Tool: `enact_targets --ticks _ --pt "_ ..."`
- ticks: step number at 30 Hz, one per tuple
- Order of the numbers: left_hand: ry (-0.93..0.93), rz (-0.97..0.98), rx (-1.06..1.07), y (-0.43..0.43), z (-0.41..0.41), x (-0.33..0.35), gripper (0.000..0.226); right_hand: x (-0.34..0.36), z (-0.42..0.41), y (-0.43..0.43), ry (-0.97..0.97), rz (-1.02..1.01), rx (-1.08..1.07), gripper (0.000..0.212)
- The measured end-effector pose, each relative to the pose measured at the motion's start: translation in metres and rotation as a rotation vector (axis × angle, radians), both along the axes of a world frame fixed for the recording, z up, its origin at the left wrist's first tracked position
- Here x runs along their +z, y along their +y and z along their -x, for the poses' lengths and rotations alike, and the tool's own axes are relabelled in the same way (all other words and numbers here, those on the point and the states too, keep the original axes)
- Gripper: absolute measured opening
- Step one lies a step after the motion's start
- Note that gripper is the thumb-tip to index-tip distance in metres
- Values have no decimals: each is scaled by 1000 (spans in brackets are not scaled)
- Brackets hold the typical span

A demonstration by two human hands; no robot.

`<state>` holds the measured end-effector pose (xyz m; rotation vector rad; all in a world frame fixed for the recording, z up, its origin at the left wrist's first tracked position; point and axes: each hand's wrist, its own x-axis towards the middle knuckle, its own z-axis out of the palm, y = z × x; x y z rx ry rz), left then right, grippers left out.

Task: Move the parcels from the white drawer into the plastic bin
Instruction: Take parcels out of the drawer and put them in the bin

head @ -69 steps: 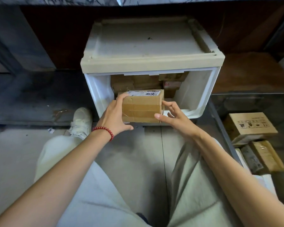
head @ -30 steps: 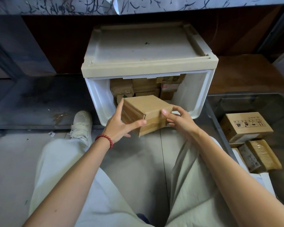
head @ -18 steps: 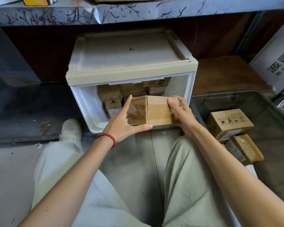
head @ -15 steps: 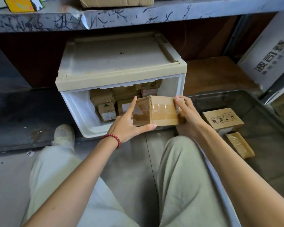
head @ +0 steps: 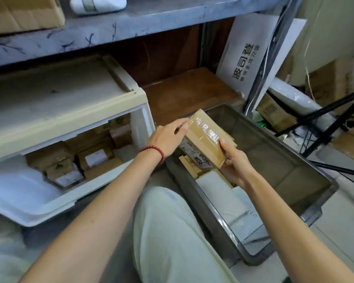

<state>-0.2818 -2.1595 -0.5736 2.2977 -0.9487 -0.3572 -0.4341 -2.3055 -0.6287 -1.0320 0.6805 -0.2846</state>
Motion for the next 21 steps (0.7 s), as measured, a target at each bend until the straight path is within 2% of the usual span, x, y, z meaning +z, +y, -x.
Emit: enact_targets --ticks 3,7,10,14,16,19,21 --pt "-50 -21 -70 -28 -1 -8 36 -17 6 -5 44 13 -127 38" --pt "-84 -115 -112 -45 3 -34 40 -47 3 -5 139 37 -193 35" --pt "-194 -257 -137 -46 2 -57 51 -69 -2 -3 197 8 -239 35" --pt "-347 -435 -193 -49 -6 -77 69 -88 -15 2 253 -30 -264 19" --pt "-451 -505 -217 -49 -13 -83 70 -97 -27 3 280 0 -230 14" --pt "-540 -512 -199 -44 -22 -85 66 -108 -53 6 375 133 -34 37" --pt "-520 -453 -161 -36 -28 -84 62 -109 -71 10 465 223 83 39"
